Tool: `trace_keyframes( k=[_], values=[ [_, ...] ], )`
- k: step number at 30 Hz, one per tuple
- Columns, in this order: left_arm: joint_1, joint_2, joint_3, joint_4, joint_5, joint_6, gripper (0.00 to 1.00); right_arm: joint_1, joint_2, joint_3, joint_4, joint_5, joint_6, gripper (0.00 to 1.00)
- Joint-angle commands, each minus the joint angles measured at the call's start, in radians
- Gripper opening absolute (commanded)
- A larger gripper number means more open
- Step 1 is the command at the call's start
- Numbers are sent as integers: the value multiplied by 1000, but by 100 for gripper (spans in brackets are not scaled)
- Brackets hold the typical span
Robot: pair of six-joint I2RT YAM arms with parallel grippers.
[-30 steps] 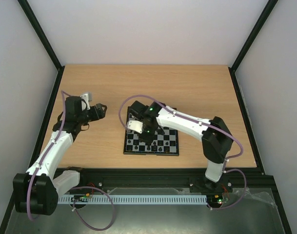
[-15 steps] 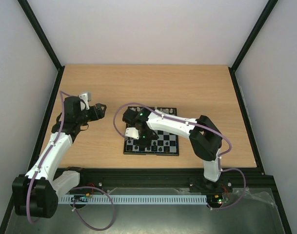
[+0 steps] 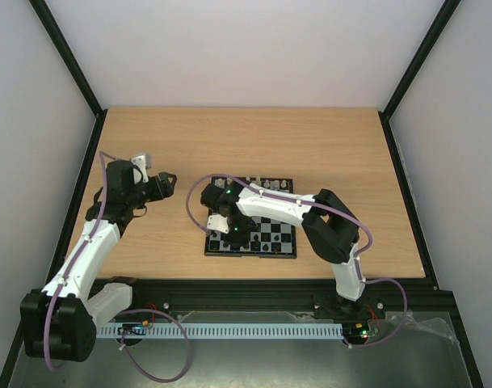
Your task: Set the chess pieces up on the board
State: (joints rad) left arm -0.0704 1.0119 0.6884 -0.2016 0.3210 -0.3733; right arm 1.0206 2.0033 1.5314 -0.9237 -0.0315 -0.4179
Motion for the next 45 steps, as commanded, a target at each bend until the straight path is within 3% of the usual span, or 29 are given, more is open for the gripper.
trace_keyframes(
  k=[1,6,20,25,29,35,38,45],
  values=[
    [9,-17,-10,1,16,11,77,4,26,33,-61,1,11,7],
    [9,-16,-10,1,21,13,77,5,31,33,-53,2,16,17],
    [9,-12,-12,5,35,22,77,4,-12,36,-58,2,15,27],
    [7,20,-27,42,158,32,66,-39,-105,42,-66,-63,18,33],
    [-13,40,-29,64,206,47,63,-118,-198,15,-37,-164,31,34],
    [-194,99,-9,34,206,151,61,-296,-413,-193,130,-346,78,35],
    [-323,145,17,-2,134,209,61,-391,-531,-319,232,-403,106,36],
    [-495,272,99,-97,-37,315,58,-560,-719,-569,484,-529,227,38]
  ],
)
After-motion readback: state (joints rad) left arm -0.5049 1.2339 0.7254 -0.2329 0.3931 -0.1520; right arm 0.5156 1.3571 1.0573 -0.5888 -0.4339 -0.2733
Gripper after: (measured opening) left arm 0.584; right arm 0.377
